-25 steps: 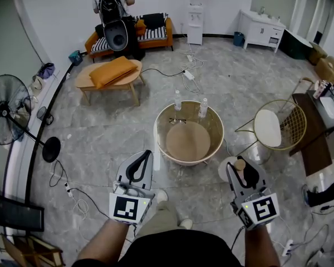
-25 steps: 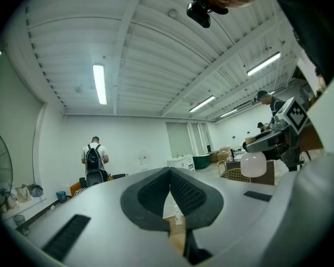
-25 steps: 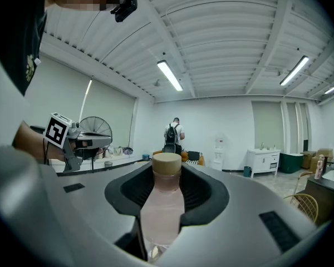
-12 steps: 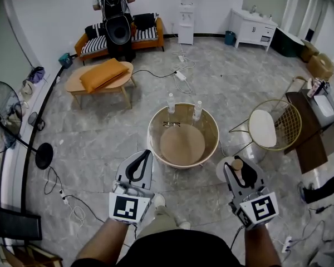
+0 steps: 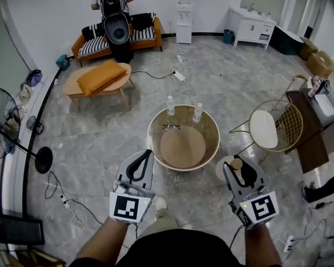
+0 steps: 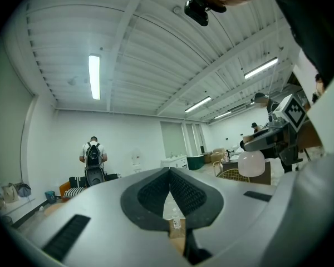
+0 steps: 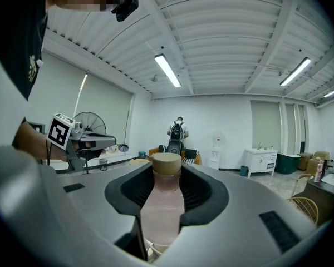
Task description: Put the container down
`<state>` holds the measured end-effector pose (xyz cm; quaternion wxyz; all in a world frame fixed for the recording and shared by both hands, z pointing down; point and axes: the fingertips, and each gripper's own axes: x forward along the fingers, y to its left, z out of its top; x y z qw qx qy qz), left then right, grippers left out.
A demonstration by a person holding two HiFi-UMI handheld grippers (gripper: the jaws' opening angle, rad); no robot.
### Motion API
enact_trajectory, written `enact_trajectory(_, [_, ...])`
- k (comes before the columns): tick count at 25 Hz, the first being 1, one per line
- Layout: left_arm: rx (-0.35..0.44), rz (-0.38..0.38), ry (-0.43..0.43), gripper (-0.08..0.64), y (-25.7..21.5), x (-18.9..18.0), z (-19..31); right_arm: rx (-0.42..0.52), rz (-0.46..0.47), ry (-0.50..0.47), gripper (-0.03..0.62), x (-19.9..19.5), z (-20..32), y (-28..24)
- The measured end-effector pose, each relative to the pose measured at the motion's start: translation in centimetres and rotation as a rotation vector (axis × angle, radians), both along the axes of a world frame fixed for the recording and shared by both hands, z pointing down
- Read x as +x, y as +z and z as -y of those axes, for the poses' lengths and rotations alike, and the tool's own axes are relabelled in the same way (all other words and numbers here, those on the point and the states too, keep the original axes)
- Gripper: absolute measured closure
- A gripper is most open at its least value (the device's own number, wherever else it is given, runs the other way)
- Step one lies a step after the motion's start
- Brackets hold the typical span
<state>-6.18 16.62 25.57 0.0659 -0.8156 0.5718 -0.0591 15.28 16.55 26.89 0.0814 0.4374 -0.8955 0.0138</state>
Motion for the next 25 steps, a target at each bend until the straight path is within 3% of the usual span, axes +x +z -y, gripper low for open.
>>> enact_trajectory(25, [-0.032,0.004,0.032,0.545,1.8,-2.3,7.2,-0.073,-0.003,0.048,0.440,-1.6,6.2,2.0])
